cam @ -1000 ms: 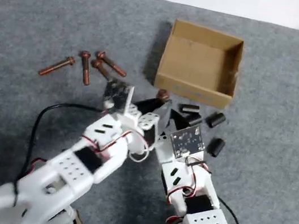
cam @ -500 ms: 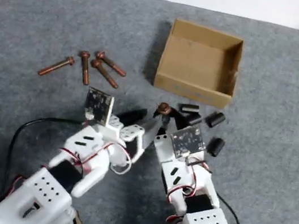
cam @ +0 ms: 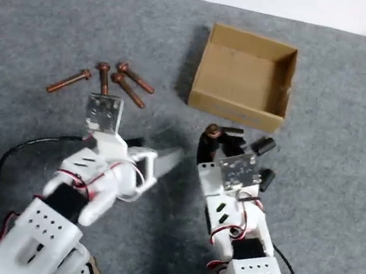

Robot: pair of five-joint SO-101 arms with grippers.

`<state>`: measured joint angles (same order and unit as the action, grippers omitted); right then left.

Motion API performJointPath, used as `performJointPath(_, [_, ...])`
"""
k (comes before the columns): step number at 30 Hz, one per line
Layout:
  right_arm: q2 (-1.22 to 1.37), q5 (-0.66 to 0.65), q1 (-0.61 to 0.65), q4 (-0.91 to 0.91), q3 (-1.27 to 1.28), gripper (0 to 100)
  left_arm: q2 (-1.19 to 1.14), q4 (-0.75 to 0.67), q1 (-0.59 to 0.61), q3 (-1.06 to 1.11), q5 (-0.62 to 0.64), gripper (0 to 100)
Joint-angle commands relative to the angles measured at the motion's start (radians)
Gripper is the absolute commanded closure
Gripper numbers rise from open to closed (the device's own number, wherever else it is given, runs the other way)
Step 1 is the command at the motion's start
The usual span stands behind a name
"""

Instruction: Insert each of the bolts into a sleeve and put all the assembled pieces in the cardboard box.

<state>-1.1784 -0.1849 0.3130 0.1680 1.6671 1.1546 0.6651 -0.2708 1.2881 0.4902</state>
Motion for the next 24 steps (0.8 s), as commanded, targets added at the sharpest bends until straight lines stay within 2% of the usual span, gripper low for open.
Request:
performJointPath(1, [-0.015,0.089,-0.044,-0.033,0.11,99.4,0.019,0.037,0.108,0.002,0.0,70])
performJointPath(6, [-0.018,0.12,-0.056,-0.173,0.051,99.4,0.019,0.048,0.182,0.056,0.0,70])
performJointPath(12, [-0.015,0.121,-0.137,-0.346,-0.108,99.4,0.019,0.041,0.179,0.113,-0.002,69])
performJointPath(18, [-0.007,0.115,-0.185,-0.492,-0.308,99.4,0.019,-0.043,0.185,0.173,-0.002,69])
performJointPath(24, [0.222,0.115,-0.209,-0.558,-0.529,99.4,0.019,-0.08,0.185,0.194,-0.002,69])
